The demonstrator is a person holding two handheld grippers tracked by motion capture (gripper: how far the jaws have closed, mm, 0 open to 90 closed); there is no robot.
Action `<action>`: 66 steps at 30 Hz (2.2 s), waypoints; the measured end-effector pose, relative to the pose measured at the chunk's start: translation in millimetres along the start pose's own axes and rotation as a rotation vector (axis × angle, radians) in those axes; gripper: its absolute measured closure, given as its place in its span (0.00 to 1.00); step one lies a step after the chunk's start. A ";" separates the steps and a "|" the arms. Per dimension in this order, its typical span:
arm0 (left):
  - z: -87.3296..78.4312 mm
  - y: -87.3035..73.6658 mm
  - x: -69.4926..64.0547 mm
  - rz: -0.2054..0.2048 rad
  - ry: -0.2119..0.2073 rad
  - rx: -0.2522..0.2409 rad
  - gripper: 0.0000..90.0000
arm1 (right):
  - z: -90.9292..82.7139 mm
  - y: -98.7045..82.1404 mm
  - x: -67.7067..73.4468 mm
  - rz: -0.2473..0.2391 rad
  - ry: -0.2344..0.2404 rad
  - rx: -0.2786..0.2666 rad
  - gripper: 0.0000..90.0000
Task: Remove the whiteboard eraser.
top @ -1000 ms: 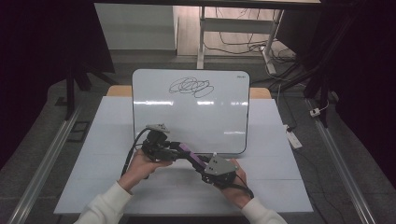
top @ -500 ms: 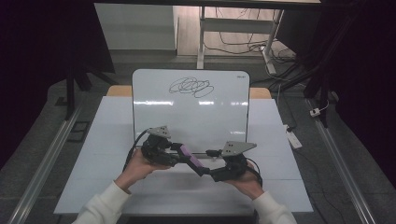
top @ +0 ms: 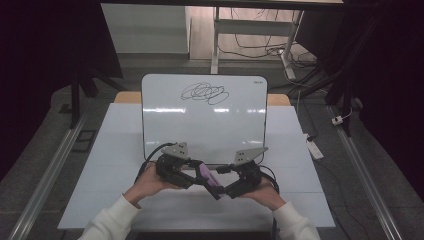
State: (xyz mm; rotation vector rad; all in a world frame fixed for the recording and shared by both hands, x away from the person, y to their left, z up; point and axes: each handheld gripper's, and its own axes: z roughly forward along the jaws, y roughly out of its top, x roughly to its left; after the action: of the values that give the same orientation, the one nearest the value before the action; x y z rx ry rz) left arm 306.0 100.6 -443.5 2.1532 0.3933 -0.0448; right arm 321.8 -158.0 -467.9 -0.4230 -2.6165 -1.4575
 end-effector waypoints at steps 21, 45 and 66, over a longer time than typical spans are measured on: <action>-5.6 -2.5 -4.2 -0.030 0.071 -0.043 0.28 | 1.4 2.5 3.9 -0.008 0.013 -0.009 0.44; -88.1 -94.8 -22.4 -0.329 0.406 -0.098 0.25 | -28.6 11.6 5.1 -0.033 -0.430 -0.161 0.44; -93.2 -138.9 -16.4 -0.431 0.487 -0.077 0.23 | -42.4 25.5 3.9 -0.070 -0.678 -0.261 0.44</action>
State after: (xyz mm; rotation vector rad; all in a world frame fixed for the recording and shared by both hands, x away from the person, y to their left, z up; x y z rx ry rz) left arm 238.7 245.0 -497.1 1.9534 1.1162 0.2525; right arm 324.3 -180.5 -423.7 -1.0223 -2.9374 -1.9678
